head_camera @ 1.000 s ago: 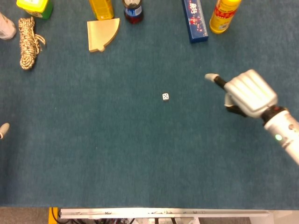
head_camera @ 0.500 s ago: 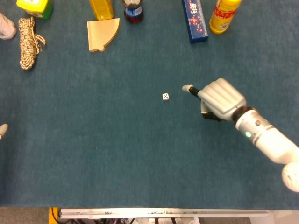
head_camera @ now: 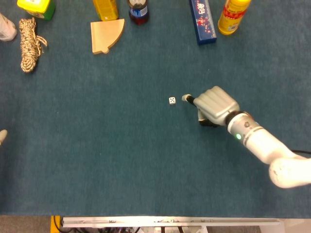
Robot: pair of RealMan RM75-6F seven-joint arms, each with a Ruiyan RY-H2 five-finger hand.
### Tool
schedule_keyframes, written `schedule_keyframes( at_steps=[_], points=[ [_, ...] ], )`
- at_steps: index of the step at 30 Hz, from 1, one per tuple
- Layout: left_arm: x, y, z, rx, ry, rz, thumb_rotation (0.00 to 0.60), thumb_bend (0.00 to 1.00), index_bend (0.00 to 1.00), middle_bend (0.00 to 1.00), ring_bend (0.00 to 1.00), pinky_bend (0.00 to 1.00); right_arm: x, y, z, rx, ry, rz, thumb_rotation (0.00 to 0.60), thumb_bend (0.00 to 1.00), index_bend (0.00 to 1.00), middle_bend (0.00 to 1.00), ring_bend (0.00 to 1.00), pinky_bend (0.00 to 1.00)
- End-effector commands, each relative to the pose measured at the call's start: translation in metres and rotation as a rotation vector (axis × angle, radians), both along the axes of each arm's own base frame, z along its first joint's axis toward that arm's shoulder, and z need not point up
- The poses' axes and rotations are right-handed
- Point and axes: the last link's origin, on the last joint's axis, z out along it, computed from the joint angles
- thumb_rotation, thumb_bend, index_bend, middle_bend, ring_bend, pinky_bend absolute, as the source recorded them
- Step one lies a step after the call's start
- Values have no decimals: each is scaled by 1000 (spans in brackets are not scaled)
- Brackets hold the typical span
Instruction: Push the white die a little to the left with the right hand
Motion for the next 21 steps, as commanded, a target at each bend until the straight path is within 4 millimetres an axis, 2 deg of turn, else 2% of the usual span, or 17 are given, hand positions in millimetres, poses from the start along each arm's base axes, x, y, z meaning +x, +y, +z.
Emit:
schedule_keyframes(
  at_steps=[1,12,21],
  points=[
    [0,0,0,1,0,1,600,163,26,101,58,15,1,-3,-7,6,12,-5,391,992,162,1000,1000,1000],
    [-3,0,1,3,0,6,600,162,26,101,59,15,4,-7,-18,10,24,-14,390,992,161,1000,1000,1000],
    [-5,-1,3,9,0,9,600,163,26,101,59,15,16,-6,-22,16,-5,8,389,992,161,1000,1000,1000]
  ],
)
